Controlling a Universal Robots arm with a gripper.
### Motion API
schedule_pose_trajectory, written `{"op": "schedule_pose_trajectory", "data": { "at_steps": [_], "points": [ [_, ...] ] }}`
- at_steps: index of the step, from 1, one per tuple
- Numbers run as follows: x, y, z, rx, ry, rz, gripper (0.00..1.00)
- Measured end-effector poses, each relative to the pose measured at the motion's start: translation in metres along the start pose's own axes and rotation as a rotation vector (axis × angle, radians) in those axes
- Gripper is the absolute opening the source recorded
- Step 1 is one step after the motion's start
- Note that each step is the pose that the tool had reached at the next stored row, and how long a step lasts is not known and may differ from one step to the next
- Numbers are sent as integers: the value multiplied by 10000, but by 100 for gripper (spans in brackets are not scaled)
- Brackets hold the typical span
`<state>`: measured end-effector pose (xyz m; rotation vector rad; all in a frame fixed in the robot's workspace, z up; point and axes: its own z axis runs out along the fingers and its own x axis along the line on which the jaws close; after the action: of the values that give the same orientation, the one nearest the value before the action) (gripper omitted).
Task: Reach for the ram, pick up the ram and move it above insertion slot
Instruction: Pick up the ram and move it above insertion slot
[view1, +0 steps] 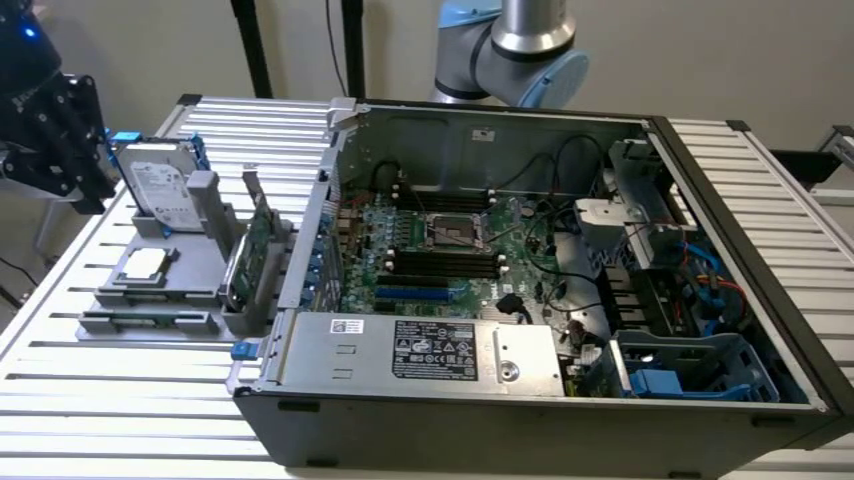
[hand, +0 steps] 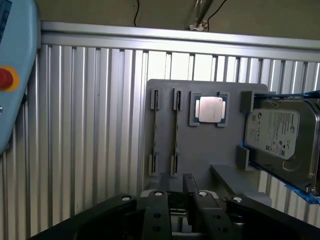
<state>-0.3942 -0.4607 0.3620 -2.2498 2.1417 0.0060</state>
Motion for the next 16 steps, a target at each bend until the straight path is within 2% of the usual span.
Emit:
{"op": "schedule_pose_trajectory", "data": {
  "at_steps": [2,5,6,7,10,16],
  "points": [
    [3,0,1,-57,-5,1,36],
    [9,1,7,-234,-16,7,42],
    [12,1,19,-276,-18,8,48],
    [14,1,34,-300,-19,9,48],
    [20,3,87,-326,-20,1,48],
    [46,7,197,-337,-21,-121,48]
  ]
}}
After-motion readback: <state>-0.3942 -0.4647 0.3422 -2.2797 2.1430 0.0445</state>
